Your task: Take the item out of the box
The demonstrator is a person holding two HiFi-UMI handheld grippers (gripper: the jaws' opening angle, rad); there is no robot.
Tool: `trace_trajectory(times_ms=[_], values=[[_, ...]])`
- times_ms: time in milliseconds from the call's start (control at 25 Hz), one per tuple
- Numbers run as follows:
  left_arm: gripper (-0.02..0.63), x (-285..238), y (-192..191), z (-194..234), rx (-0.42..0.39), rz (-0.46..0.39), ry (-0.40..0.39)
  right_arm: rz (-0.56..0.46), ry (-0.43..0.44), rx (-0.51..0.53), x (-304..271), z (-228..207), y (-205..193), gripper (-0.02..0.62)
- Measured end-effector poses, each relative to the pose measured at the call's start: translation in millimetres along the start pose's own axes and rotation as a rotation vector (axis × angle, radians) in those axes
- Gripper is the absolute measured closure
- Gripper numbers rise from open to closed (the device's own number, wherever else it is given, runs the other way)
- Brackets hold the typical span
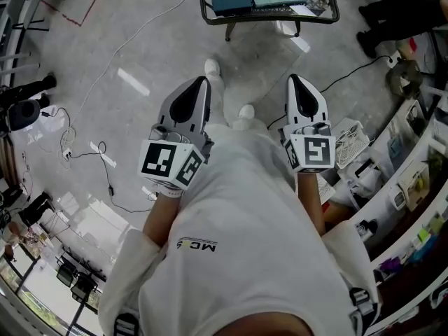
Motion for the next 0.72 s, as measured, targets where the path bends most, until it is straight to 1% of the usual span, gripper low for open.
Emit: trace_trajectory(times_ms=[200, 320, 480, 600, 720], values=[[0.583, -45, 11, 31, 0.040, -0.007, -0.002, 0.006, -0.007, 0.027, -51, -18, 14, 0.578], [0.583, -73, 33, 57, 0.046, -0.013, -0.014, 0.003, -0.009, 0.027, -93, -21, 33, 0.578], [0.583, -113, 65, 98, 0.072, -0.003, -0.030, 0.001, 0.001, 0.034, -153, -20, 63, 0.578], [0.583, -147, 93, 128, 0.062, -0.009, -0.061, 0.019, -0.017, 0.026, -201, -24, 82, 0.578], [0.583, -177, 113, 155, 0.053, -0.008, -0.092, 0.033, -0.028, 0.016, -249, -25, 97, 0.578]])
Point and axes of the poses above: the fingertips, and each gripper's own axes: x backward along the fingers, z to its left, y out of its top, the point moved 10 cm from there along x, backward along the fingers, and after that the axes turned 4 degrees about y, right-handed, at the moved point
